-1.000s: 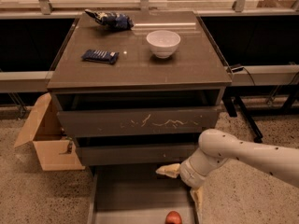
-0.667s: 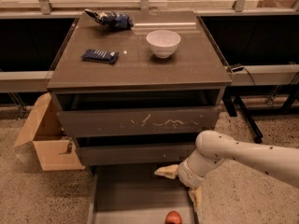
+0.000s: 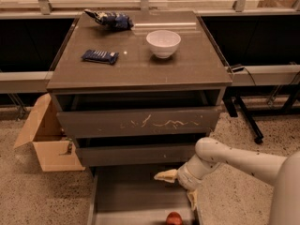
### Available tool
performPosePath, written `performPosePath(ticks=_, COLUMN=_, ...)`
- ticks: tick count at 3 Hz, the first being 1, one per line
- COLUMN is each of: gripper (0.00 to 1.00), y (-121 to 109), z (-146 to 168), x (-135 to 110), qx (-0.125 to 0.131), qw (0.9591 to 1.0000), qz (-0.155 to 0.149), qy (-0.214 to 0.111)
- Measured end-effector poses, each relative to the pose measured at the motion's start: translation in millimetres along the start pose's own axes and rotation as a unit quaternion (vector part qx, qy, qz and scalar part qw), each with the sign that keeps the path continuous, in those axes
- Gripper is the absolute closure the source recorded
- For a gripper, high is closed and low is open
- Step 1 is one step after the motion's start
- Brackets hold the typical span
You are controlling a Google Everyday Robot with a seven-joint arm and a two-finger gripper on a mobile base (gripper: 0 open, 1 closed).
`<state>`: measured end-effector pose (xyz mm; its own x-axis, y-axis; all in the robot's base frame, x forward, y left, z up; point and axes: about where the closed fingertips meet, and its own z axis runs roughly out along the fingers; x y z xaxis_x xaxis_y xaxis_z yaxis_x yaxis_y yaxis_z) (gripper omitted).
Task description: Pick apple from bottom drawer and place on counter
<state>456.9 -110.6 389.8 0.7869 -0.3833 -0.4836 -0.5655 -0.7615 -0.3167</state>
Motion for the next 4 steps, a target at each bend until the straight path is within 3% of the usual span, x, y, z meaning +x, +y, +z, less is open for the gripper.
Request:
performPosePath(ticks=1, gripper=0.0, y=-1, z=53, x=39, qx=0.031, qw=0.998, qz=-0.026, qy=-0.049)
performPosePath(ticks=2, gripper=0.0, y=-1, z=53, x=39, qx=0.031, qw=0.998, qz=-0.026, qy=-0.049)
performPosePath(ticks=3, gripper=0.0, y=12, z=87, x=52, qx=0.021, qw=0.9959, qz=-0.039, qy=-0.079)
performPosePath(ticks=4, gripper=0.0, y=12, z=87, x=52, qx=0.021, qw=0.9959, qz=-0.039, qy=-0.079)
